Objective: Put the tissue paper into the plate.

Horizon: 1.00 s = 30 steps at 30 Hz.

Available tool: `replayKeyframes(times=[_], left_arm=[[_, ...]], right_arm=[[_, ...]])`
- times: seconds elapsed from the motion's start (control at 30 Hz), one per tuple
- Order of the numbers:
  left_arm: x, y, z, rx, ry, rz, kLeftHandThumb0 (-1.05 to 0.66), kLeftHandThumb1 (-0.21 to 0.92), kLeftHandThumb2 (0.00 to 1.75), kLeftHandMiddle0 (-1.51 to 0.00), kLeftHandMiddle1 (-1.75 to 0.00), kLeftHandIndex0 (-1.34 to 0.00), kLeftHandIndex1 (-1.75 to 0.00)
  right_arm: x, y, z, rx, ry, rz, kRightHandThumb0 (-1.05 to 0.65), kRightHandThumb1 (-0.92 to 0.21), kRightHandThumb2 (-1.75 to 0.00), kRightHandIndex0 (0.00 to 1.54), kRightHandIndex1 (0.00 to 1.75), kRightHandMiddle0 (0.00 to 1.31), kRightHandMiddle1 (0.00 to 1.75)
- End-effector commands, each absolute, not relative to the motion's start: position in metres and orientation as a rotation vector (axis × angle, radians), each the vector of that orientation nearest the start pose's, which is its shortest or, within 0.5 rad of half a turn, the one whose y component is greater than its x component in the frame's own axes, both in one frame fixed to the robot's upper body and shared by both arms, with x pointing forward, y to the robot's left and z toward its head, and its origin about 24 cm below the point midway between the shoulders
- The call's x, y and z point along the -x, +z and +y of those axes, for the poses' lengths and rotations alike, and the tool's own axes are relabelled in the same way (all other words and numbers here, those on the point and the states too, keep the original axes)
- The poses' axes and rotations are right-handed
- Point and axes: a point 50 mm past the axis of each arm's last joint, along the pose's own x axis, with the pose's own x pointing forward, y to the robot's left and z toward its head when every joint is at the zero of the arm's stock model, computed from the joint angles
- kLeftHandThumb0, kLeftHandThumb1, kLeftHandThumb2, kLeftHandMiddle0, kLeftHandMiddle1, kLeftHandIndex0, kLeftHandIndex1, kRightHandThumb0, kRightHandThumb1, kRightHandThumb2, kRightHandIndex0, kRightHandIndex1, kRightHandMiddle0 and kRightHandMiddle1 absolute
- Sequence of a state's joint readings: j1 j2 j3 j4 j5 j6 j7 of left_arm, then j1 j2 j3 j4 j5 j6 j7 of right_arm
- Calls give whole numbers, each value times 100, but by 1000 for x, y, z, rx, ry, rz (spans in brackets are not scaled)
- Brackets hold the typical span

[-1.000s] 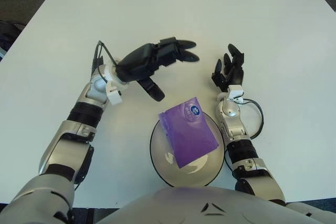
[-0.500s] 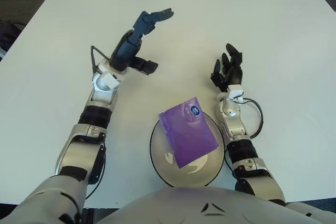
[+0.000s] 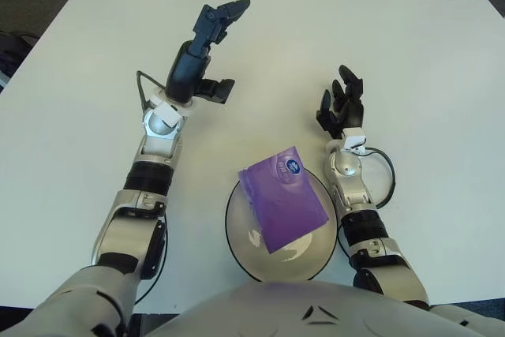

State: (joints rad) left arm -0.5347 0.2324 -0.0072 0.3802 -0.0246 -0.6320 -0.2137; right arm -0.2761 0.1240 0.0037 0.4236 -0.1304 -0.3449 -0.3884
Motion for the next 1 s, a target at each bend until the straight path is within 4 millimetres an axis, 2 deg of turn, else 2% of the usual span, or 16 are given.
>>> replayKeyframes(times=[0.0,0.1,0.33,0.63,0.97], left_arm=[[-326,151,158,-250,-227,-665,-69,92,72,-29,-17,0,-77],[-326,145,162,-250,-185,-634,-73,92,72,-30,-18,0,-80],[-328,113,186,-322,-90,-516,-72,92,77,-28,-17,0,-77],[-336,93,189,-377,-13,-380,-67,92,80,-23,-12,0,-70],[-330,68,202,-381,59,-222,-71,92,84,-23,-11,0,-69]], right_arm=[[-256,-29,-113,-5,-273,178,-70,-92,-75,28,0,0,54],[-256,-29,-112,-6,-272,176,-70,-92,-74,29,0,0,55],[-255,-29,-112,-12,-269,173,-69,-92,-74,29,0,0,55],[-253,-30,-111,-19,-263,166,-69,-92,-74,30,1,0,56],[-252,-30,-112,-15,-259,161,-70,-92,-72,29,0,0,56]])
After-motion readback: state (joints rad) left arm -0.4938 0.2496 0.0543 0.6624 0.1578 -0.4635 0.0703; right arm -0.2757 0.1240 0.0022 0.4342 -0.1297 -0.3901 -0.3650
